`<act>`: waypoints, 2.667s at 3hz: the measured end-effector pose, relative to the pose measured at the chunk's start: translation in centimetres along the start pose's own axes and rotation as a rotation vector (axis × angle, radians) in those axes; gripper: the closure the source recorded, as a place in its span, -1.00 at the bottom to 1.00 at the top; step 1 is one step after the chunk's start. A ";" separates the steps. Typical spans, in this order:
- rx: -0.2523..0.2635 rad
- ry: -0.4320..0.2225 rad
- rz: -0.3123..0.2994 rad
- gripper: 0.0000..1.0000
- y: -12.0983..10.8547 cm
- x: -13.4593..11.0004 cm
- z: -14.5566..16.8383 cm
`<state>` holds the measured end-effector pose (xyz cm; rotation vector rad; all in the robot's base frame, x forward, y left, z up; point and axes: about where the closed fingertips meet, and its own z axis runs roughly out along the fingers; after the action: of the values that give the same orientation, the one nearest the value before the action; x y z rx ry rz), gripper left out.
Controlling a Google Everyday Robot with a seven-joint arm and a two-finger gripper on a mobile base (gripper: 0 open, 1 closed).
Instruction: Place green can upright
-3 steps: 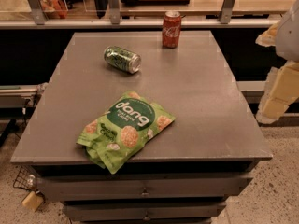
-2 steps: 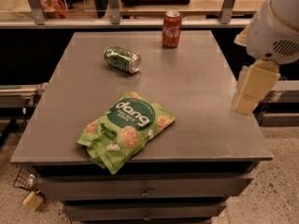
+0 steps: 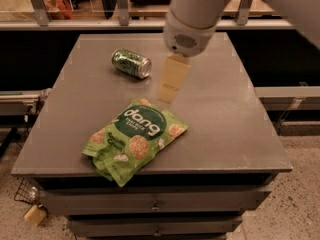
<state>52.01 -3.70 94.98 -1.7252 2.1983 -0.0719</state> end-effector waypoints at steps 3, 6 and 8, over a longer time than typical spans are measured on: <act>0.027 -0.044 0.092 -1.00 -1.9 -3.2 2.1; -0.005 -0.044 0.317 -1.00 -11.4 -12.2 11.1; -0.051 -0.026 0.433 -1.00 -13.4 -15.2 16.1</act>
Offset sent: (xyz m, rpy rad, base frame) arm 0.0109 0.0199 0.0003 0.0276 -0.0062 -0.0483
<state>72.39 10.00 86.80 -1.2282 2.5175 0.1128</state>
